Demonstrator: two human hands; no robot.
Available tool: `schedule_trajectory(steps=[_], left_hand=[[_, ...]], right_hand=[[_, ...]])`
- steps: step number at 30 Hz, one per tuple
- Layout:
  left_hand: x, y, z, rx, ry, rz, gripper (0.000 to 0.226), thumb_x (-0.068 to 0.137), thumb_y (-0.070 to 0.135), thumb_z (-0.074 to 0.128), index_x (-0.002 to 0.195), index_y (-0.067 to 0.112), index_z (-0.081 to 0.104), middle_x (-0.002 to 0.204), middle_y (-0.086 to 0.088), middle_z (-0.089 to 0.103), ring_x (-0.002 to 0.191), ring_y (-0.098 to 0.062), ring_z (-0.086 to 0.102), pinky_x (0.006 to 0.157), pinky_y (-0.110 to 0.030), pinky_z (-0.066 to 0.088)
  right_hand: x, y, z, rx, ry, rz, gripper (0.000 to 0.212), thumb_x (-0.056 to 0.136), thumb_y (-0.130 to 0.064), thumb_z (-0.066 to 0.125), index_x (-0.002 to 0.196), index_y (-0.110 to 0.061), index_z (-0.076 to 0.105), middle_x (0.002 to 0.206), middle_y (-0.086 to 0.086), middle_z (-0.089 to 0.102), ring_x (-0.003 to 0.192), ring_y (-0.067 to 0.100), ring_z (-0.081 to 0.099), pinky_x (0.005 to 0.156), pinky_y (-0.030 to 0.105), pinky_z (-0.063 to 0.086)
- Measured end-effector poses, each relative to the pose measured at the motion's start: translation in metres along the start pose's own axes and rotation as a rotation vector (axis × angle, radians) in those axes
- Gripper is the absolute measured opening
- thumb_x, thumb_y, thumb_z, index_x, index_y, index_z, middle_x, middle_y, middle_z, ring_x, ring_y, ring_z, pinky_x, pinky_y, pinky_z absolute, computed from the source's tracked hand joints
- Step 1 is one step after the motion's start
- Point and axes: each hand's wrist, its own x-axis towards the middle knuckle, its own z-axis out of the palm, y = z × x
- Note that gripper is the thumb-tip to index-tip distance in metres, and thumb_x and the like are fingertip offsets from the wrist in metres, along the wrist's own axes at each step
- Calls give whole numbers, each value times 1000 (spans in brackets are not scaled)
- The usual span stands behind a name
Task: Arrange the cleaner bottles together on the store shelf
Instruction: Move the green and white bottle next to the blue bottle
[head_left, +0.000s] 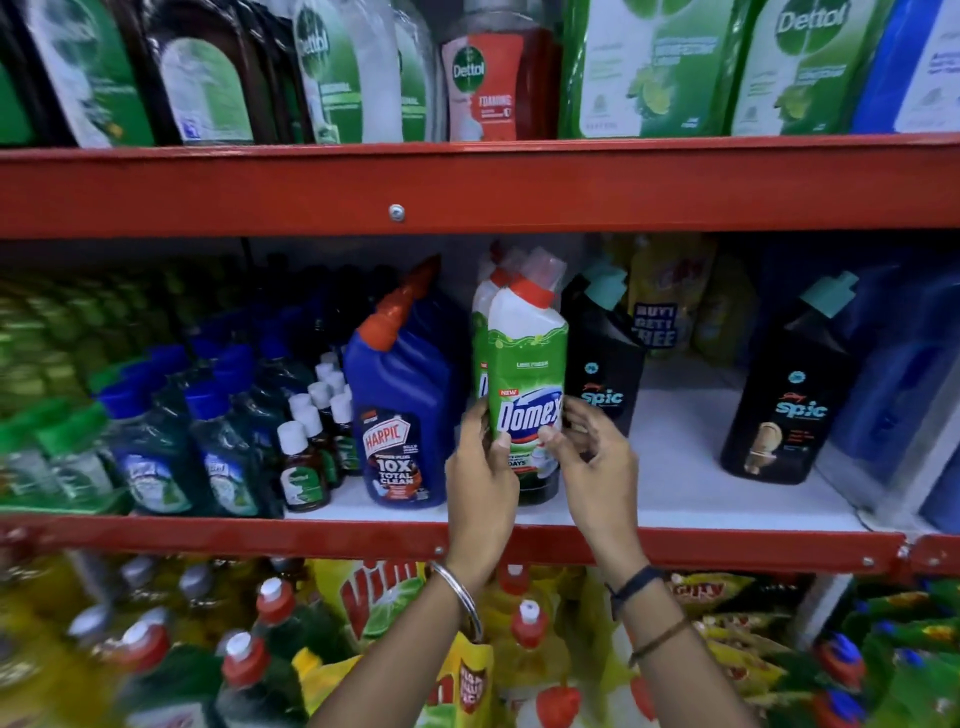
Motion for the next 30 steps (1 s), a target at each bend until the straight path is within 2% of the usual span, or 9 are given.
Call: schedule_trajectory(steps=[4,10,14,16,19,22,25,28,30], left_hand=[[-1,-1,-6,36,-6,8,44,95,6,42,138,17,39,108,7,60,88,7,57,68,4,38],[-1,-7,-12,28,-35,-5,53,95,1,40,144,17,30,120,4,55,105,-8,55,76,5,39],[-2,-12,-12,39,-83,-16,60,94,-1,39,148,20,21,125,2,53,110,-9,54,78,4,39],[-4,-12,-12,42,-92,-14,63,94,-1,39,148,22,17,132,-2,52,116,-11,53,86,-2,42],[-10,-11,-12,1,-58,14,65,92,-2,40,148,24,20,144,-3,43,126,-10,46,102,-17,43],[-20,-5,-8,-12,-5,94,63,92,2,42,147,27,23,155,4,26,140,-8,29,112,-33,38],[-32,13,3,4,30,253,59,92,5,43,146,24,26,158,10,17,145,-7,17,114,-30,33],[-40,30,24,1,-7,365,54,92,-1,44,142,15,33,157,2,23,145,-7,17,114,-18,23],[-42,38,38,-21,-62,345,46,94,3,44,139,12,38,154,1,28,143,-4,21,112,-13,21]], right_hand=[[-4,0,11,-13,6,10,35,83,-12,66,117,-9,60,103,-4,67,85,-18,60,69,4,48],[-10,0,23,-37,-2,24,34,83,-14,66,117,-10,59,94,-24,58,82,-23,57,64,1,46],[-11,0,24,-36,1,29,34,85,-14,64,118,-11,57,95,-16,60,83,-15,60,62,1,45],[-13,-1,24,-40,-10,25,36,86,-16,63,121,-11,55,100,-9,61,89,-7,60,63,1,45],[-16,0,22,-47,-36,22,37,89,-16,59,125,-12,52,106,-8,60,95,-5,58,67,0,45],[-22,4,11,-82,-59,22,35,92,-16,53,127,-13,51,112,-6,59,103,4,59,71,-2,43],[-30,3,-12,-81,-27,30,35,92,-19,54,127,-16,53,117,-8,59,108,2,57,76,-1,43],[-30,3,-46,-74,51,19,30,91,-20,55,121,-19,57,111,-18,60,104,-8,56,76,1,44],[-24,6,-65,-66,109,20,26,91,-19,55,117,-22,57,110,-19,59,100,-14,56,75,1,44]])
